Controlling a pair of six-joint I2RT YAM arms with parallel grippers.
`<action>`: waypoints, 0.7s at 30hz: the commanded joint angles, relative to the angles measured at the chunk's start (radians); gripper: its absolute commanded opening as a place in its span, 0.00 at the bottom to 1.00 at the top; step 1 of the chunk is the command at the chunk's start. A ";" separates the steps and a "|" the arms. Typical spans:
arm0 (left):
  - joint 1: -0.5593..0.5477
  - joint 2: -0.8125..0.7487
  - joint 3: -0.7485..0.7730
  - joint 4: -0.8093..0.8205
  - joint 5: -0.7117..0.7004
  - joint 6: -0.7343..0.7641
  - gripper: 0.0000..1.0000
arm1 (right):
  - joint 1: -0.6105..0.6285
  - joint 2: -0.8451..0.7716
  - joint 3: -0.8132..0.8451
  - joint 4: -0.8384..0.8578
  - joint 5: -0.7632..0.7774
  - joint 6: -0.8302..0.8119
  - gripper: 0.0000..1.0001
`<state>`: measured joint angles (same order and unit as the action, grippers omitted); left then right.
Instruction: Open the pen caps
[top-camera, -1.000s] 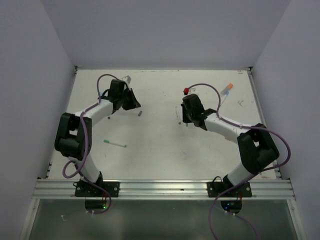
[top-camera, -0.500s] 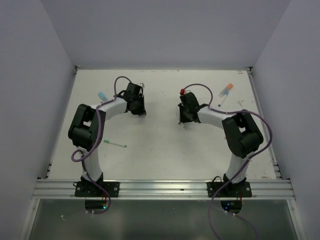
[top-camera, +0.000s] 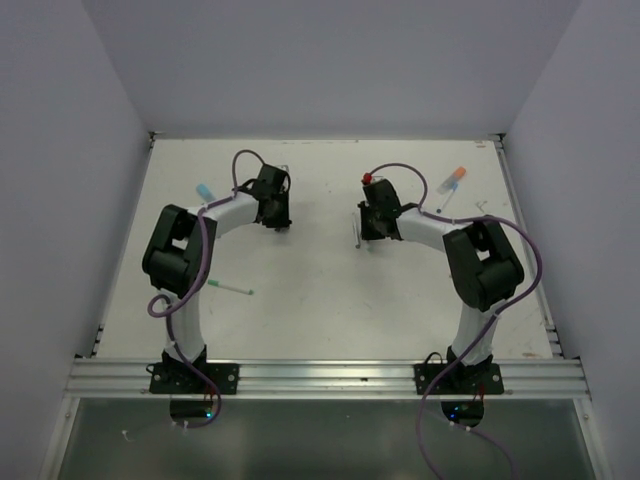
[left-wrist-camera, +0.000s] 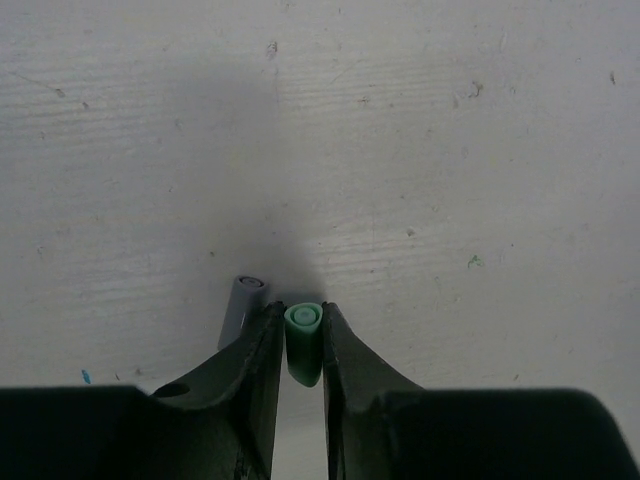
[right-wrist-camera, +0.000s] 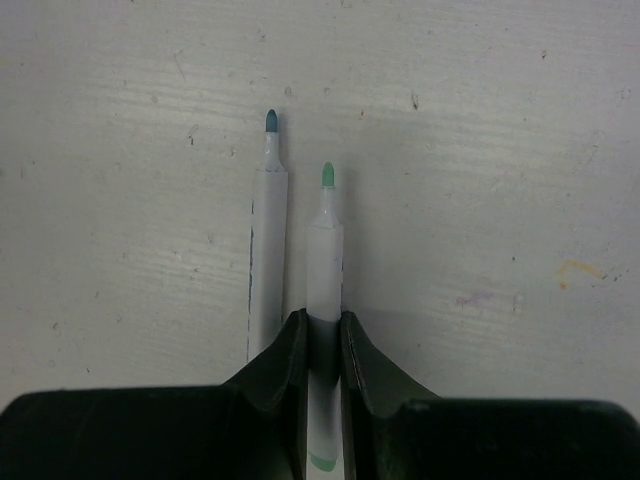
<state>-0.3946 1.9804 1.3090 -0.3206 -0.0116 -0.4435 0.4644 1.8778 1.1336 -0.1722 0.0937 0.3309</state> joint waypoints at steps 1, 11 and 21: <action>-0.012 0.024 0.030 0.002 -0.011 0.011 0.25 | -0.015 0.030 0.028 0.017 -0.011 -0.016 0.04; -0.016 0.032 0.019 0.009 -0.010 0.002 0.37 | -0.026 0.076 0.058 0.025 -0.055 -0.013 0.13; -0.020 -0.026 0.001 0.040 0.061 -0.011 0.41 | -0.029 0.054 0.057 0.020 -0.065 0.003 0.24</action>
<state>-0.4076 1.9839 1.3113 -0.3027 0.0063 -0.4500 0.4419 1.9240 1.1828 -0.1417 0.0422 0.3313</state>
